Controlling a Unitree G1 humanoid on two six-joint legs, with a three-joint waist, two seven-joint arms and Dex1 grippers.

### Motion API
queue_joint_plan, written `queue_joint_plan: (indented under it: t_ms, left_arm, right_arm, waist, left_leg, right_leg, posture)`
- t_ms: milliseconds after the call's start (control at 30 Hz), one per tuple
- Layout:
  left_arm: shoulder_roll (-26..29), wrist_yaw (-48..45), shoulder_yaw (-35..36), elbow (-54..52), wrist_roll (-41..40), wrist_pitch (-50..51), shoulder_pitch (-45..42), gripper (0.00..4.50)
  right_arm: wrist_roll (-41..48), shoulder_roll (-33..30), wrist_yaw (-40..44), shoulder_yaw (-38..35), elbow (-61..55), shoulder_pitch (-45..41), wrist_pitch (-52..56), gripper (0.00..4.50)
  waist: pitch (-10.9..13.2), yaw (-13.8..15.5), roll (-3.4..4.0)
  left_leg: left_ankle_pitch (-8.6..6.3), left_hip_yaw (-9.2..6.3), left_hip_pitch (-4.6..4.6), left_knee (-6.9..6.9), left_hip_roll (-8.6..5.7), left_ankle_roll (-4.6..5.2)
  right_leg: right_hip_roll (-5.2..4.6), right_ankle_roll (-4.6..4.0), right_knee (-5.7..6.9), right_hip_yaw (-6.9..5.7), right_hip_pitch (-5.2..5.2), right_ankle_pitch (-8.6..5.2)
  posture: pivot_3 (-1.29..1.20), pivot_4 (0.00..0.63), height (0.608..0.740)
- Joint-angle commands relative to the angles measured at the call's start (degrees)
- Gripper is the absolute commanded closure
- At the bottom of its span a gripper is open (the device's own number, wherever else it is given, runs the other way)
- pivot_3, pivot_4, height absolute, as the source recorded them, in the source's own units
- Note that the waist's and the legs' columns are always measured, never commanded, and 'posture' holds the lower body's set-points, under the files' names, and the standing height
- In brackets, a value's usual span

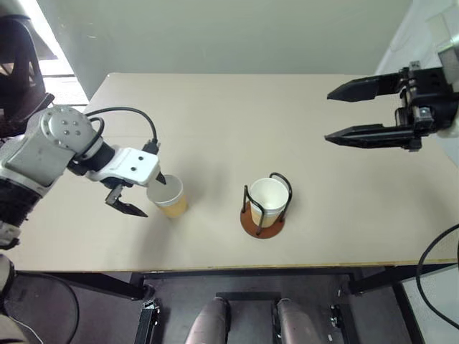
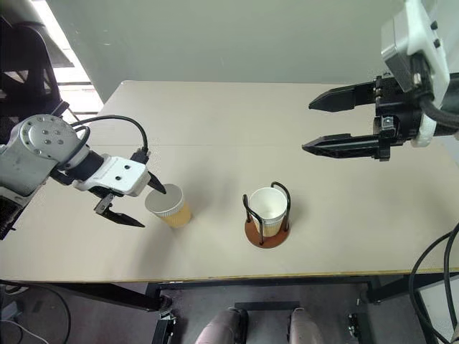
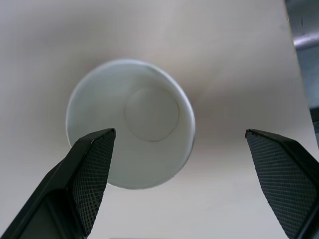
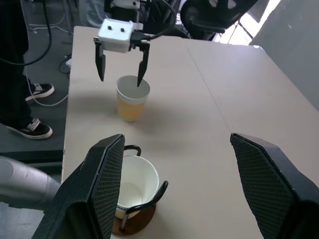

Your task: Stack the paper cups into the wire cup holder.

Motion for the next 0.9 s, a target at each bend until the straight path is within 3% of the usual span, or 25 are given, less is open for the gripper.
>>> queue_joint_plan:
  t_ms: [33, 567, 667, 900]
  left_arm:
    - [-0.7, -1.6, 2.2, 1.9, 1.1, -1.5, 0.2, 0.00]
    - [-4.9, -1.6, 0.6, 6.2, 4.5, -6.9, 1.6, 0.00]
    - [-5.1, -1.6, -0.4, 6.5, 4.2, -7.2, 1.3, 0.64]
    - [-6.2, -1.6, -3.7, 7.0, 2.8, -8.6, -0.4, 3.12]
  right_arm:
    - [4.0, 0.4, 0.6, -4.0, -2.7, 1.0, -2.4, 1.10]
    - [10.4, 0.8, -2.8, -5.6, -3.7, 3.1, -3.3, 1.10]
    - [10.7, 1.1, -2.3, -6.5, -4.1, 4.7, -5.3, 1.07]
    - [9.3, -0.8, 0.8, -7.1, -4.8, 11.0, -10.3, 1.07]
  waist:
    - [0.0, 0.0, 0.00]
    - [0.0, -0.1, -0.01]
    - [0.0, 0.0, -0.02]
    - [0.0, 0.0, -0.04]
  left_leg:
    - [0.00, 0.00, 0.00, 0.00, 0.00, 0.00]
    - [0.01, 0.00, 0.03, 0.07, 0.00, 0.00]
    - [0.01, 0.00, 0.03, 0.07, 0.00, 0.00]
    - [0.02, 0.00, 0.03, 0.13, 0.00, 0.01]
  right_leg:
    - [0.01, 0.00, 0.01, 0.00, 0.00, 0.00]
    - [0.01, 0.00, 0.09, 0.00, 0.02, 0.01]
    - [0.01, 0.00, 0.10, 0.00, 0.02, 0.01]
    - [0.00, 0.00, 0.12, -0.01, 0.06, 0.02]
  posture:
    - [0.00, 0.150, 0.740]
    - [0.00, 0.150, 0.740]
    - [0.00, 0.150, 0.740]
    - [0.00, 0.150, 0.740]
